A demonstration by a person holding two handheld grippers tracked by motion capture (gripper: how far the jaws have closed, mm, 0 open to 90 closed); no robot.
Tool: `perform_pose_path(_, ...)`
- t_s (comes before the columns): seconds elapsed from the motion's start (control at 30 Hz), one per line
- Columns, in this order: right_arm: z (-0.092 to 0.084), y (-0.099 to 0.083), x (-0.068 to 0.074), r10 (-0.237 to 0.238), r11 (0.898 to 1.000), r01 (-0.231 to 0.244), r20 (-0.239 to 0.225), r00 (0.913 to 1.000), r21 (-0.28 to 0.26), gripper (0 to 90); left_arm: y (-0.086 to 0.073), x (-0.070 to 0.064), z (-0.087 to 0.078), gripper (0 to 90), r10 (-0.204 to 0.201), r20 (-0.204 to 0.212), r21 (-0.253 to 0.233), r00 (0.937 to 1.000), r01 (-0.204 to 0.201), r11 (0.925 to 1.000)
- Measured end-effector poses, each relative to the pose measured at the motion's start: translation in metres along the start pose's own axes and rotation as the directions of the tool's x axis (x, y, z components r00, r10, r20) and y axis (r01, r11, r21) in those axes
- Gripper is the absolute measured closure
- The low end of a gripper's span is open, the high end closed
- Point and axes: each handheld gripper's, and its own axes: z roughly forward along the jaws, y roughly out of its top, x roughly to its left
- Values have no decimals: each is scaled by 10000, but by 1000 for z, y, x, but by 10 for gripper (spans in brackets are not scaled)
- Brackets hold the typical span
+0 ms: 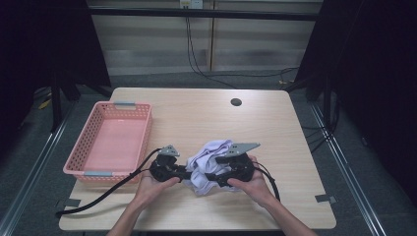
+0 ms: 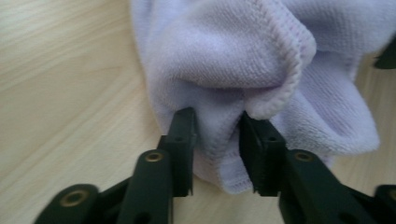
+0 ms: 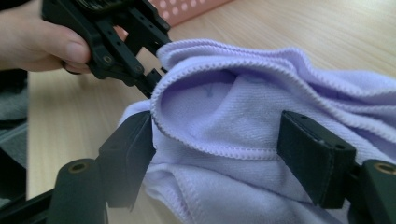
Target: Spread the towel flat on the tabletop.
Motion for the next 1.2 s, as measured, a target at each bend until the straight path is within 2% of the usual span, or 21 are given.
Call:
perform_pose_path(0.1, 3, -3, 0, -18, 10000, 17, 121, 9999, 98, 312, 0, -6, 2, 741, 163, 44, 52, 9999, -164, 9999)
perform_pose_path(0.13, 3, -4, -1, -15, 9998, 6, 402, 9992, 211, 384, 0, -8, 0, 741, 292, 149, 148, 9995, -294, 9995)
perform_pose_path(0.2, 1, -6, -7, 331, 9991, -351, 819, 9961, 228, 647, -2, -9, -2, 821, 338, 144, 70, 9993, -339, 9994)
perform_pose_path(0.23, 1, -6, -7, 331, 9991, -351, 819, 9961, 228, 647, -2, -9, -2, 841, 338, 144, 70, 9993, -339, 9994)
perform_pose_path(0.33, -10, -5, -14, 581, 9983, -584, 602, 9965, 20, 794, -2, -11, -9, 854, 300, 411, -299, 9987, -288, 9991)
perform_pose_path(0.37, -20, -3, -17, 665, 9977, -655, 702, 9953, -170, 805, -1, -13, -16, 860, 274, 615, -733, 9977, -229, 9970)
perform_pose_path(0.43, -27, -2, -20, 736, 9970, -715, 772, 9943, -301, 809, -1, -13, -20, 859, 190, 785, -1035, 9967, -108, 9946)
perform_pose_path(0.53, -51, -4, -33, 1130, 9913, -1046, 1089, 9876, -801, 814, 3, -17, -32, 862, 294, 805, -1674, 9963, -155, 9858)
perform_pose_path(0.6, -57, -6, -37, 1234, 9895, -1125, 1257, 9844, -905, 814, 3, -16, -34, 862, 289, 968, -1836, 9949, -107, 9829)
perform_pose_path(0.63, -66, -10, -46, 1486, 9852, -1334, 1478, 9778, -1077, 814, 3, -17, -34, 862, 331, 843, -1804, 9959, -174, 9834)
perform_pose_path(0.7, -69, -12, -50, 1583, 9835, -1409, 1625, 9739, -1132, 814, 3, -17, -34, 865, 344, 619, -1720, 9975, -233, 9848)
perform_pose_path(0.73, -71, -15, -56, 1666, 9827, -1483, 1803, 9694, -1106, 818, 2, -16, -32, 866, 210, 672, -1603, 9975, -100, 9870)
perform_pose_path(0.77, -73, -19, -63, 1685, 9843, -1499, 2417, 9556, -937, 822, 1, -16, -31, 866, 213, 620, -1505, 9978, -118, 9885)
perform_pose_path(0.8, -73, -22, -68, 1739, 9839, -1556, 2714, 9466, -875, 822, 0, -15, -28, 867, 128, 492, -1399, 9987, -58, 9901)
perform_pose_path(0.83, -74, -31, -82, 2050, 9787, -1936, 2827, 9370, -682, 817, -2, -12, -25, 867, 4, 436, -1176, 9991, 47, 9930)
perform_pose_path(0.87, -73, -36, -87, 2159, 9764, -2074, 2887, 9327, -602, 795, -4, -9, -24, 865, -215, 478, -1115, 9986, 267, 9934)
perform_pose_path(0.9, -73, -36, -87, 2159, 9764, -2074, 2887, 9327, -602, 795, -4, -9, -24, 861, -215, 478, -1115, 9986, 267, 9934)
perform_pose_path(0.93, -71, -40, -89, 2101, 9776, -2050, 2735, 9386, -472, 635, -6, -5, -21, 855, -487, 570, -994, 9972, 542, 9936)
perform_pose_path(1.03, -78, -32, -80, 1998, 9792, -1812, 2785, 9394, -912, 476, -10, -4, -16, 832, -503, 731, -747, 9961, 557, 9956)
perform_pose_path(1.13, -86, -23, -70, 1955, 9766, -1631, 2639, 9445, -1399, 441, -9, -6, -14, 763, -493, 886, -832, 9948, 567, 9949)
perform_pose_path(1.2, -89, -15, -58, 1673, 9794, -1334, 2391, 9565, -1517, 419, -7, -6, -12, 654, -432, 677, -742, 9968, 482, 9961)
